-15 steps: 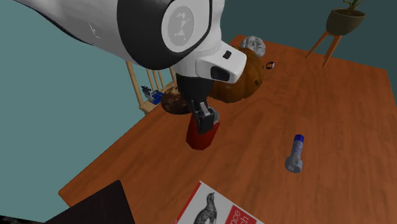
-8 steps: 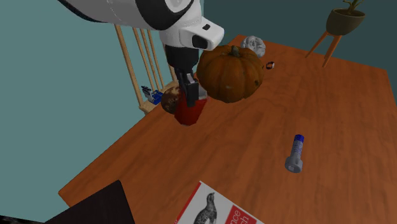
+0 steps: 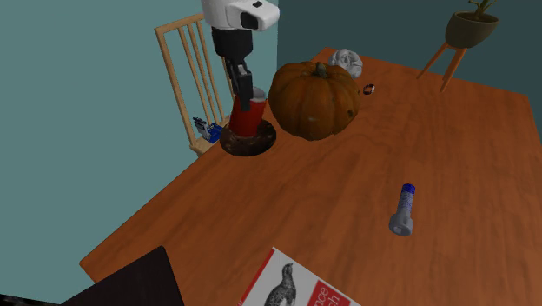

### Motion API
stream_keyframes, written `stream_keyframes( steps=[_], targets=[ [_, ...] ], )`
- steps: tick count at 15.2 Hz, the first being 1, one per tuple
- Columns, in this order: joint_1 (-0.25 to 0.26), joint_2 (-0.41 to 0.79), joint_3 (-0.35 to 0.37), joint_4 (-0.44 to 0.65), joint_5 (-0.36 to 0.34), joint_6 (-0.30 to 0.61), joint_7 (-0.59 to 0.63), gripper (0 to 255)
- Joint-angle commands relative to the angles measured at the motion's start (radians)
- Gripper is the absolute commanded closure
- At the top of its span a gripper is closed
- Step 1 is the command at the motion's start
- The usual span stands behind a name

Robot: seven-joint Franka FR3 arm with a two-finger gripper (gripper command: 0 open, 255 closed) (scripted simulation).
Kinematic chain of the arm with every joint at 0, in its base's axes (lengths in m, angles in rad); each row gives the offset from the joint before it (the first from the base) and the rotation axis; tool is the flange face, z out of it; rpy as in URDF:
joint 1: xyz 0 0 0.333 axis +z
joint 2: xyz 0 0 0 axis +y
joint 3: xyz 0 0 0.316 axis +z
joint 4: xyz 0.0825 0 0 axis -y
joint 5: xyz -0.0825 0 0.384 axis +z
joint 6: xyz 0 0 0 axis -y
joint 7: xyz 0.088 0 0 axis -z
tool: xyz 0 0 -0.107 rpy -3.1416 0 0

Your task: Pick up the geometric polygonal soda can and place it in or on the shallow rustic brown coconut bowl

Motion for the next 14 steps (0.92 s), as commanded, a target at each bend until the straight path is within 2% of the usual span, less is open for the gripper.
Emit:
stream_keyframes(
  steps=[1, 5, 14],
  targets=[
    [0.044, 0.065, -0.001, 0.107, -0.024, -0.047, 0.035, 255],
    [0.149, 0.216, -0.011, 0.363, -0.068, -0.160, 0.088, 255],
    [0.147, 0.248, -0.022, 0.292, -0.084, -0.059, 0.101, 255]
  ],
)
